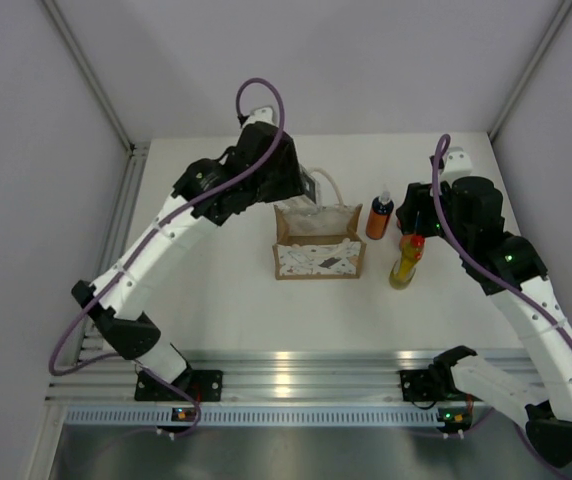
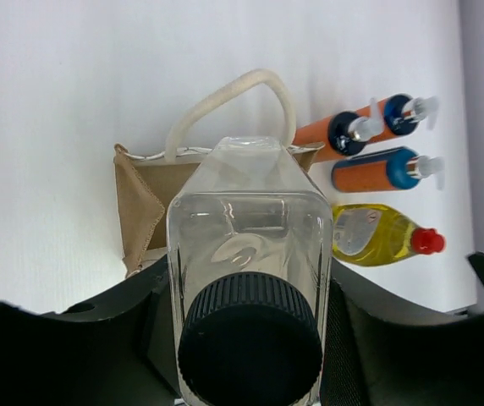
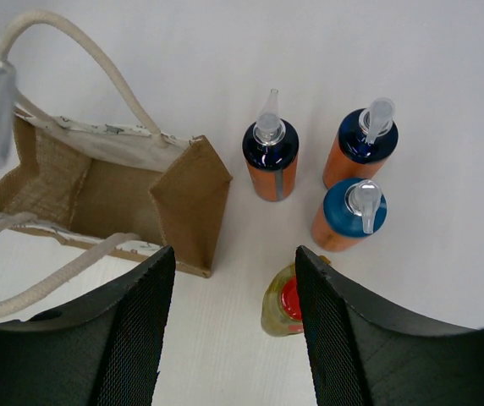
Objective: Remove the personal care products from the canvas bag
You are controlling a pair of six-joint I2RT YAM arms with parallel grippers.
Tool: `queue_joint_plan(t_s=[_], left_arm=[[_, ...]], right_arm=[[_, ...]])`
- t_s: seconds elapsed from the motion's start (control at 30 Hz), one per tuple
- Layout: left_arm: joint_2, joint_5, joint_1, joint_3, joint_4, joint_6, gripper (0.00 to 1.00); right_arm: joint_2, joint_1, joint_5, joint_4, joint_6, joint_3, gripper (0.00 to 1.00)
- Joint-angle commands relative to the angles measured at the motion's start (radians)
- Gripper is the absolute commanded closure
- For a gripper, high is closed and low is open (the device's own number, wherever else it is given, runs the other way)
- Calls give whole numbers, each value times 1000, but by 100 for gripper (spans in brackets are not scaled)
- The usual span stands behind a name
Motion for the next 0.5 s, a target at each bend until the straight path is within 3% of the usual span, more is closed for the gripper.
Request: queue_joint_plan(t_s=[0.0, 0.27, 0.47], left_arm=[[-162, -92, 0, 83, 132, -8, 100], [-332, -375, 0, 35, 129, -1, 100], [-359, -505, 11, -37, 91, 22, 100]], right_arm=[[5, -3, 12, 39, 8, 13, 43], [11, -2, -4, 39, 26, 36, 43], [11, -2, 1, 36, 21, 68, 43]])
